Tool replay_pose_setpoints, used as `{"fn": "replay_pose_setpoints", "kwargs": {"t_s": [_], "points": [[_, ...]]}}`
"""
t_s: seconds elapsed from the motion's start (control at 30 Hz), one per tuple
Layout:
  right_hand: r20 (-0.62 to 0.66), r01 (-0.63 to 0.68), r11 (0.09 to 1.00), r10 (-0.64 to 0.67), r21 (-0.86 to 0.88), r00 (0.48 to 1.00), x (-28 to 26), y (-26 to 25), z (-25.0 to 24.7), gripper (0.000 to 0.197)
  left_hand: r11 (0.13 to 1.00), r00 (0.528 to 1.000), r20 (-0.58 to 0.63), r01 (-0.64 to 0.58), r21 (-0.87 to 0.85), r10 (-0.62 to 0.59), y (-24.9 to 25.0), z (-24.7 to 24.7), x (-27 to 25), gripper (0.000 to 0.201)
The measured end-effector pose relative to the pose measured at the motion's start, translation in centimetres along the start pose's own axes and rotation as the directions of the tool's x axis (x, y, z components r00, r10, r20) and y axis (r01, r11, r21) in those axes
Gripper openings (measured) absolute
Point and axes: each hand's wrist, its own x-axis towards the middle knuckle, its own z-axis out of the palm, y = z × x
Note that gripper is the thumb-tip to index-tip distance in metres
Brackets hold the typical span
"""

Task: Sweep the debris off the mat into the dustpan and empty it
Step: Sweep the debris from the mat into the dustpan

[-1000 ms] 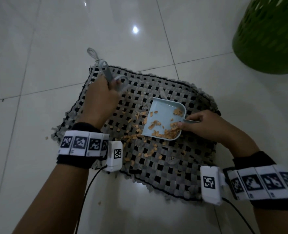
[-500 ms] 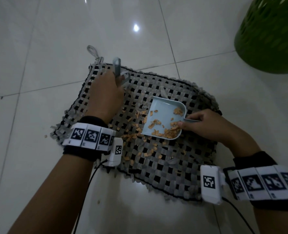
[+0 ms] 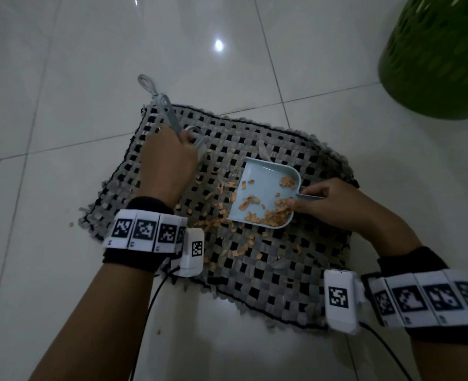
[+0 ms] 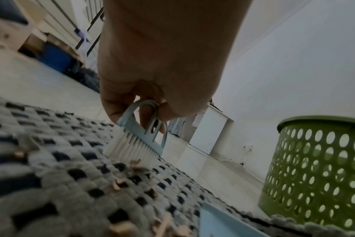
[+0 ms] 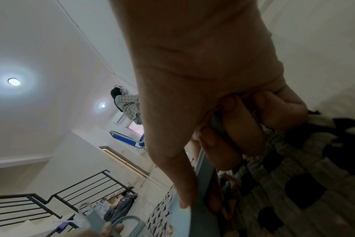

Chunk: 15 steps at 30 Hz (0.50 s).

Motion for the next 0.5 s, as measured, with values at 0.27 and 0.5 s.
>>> {"fn": "replay_pose_setpoints", "kwargs": {"t_s": [0.27, 0.5], "points": [[0.001, -0.012, 1.000, 0.012, 0.013, 1.000, 0.0, 0.0, 0.0, 0.034, 0.991, 1.000, 0.022, -0.003, -0.133, 0.006, -0.4, 0.8, 1.2, 0.037], [0.003, -0.015, 0.999, 0.015, 0.032, 1.000, 0.1, 0.1, 0.0, 0.034, 0.993, 0.989, 0.104, -0.097, -0.065, 0.103, -0.2, 1.0, 1.0, 0.032]]}}
